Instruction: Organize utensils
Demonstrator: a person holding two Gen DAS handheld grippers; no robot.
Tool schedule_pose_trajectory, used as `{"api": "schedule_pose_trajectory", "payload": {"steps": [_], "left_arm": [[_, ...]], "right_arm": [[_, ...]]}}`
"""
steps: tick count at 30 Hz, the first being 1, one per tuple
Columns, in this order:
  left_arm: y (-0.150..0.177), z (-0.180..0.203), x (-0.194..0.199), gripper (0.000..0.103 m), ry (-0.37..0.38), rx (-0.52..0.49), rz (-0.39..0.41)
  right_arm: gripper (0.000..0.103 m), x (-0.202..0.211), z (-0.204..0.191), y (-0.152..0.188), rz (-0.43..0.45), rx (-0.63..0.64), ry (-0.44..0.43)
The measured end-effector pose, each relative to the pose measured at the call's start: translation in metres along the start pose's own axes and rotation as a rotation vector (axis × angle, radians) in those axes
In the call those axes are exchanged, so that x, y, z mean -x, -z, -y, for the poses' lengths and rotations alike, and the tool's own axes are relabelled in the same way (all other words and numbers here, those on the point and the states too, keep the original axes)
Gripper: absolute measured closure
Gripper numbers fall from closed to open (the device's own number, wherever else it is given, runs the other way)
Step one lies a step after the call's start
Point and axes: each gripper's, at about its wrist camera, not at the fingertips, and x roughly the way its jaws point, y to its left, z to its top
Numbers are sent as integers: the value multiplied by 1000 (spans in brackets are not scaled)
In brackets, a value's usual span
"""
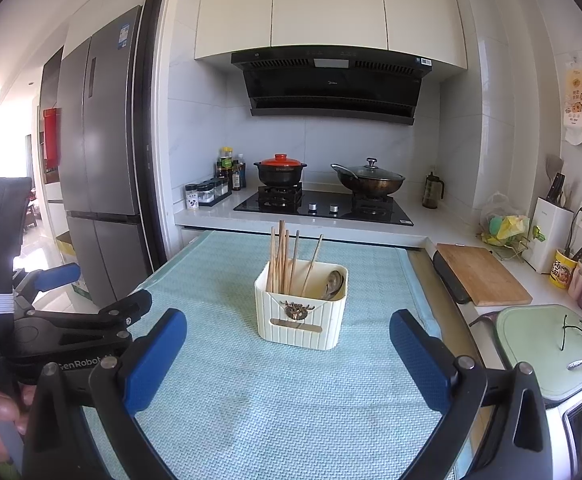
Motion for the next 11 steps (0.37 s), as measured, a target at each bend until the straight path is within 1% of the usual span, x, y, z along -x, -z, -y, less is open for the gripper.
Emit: {"api": "schedule_pose_trajectory", "payload": {"steps": [7,11], "left_arm": [[5,2,0,0,-6,-10,3],[5,2,-2,0,-21,4,-6]], "right_arm": [[0,0,0,2,-7,0,-2],[0,-1,2,3,-11,-4,-1]]}}
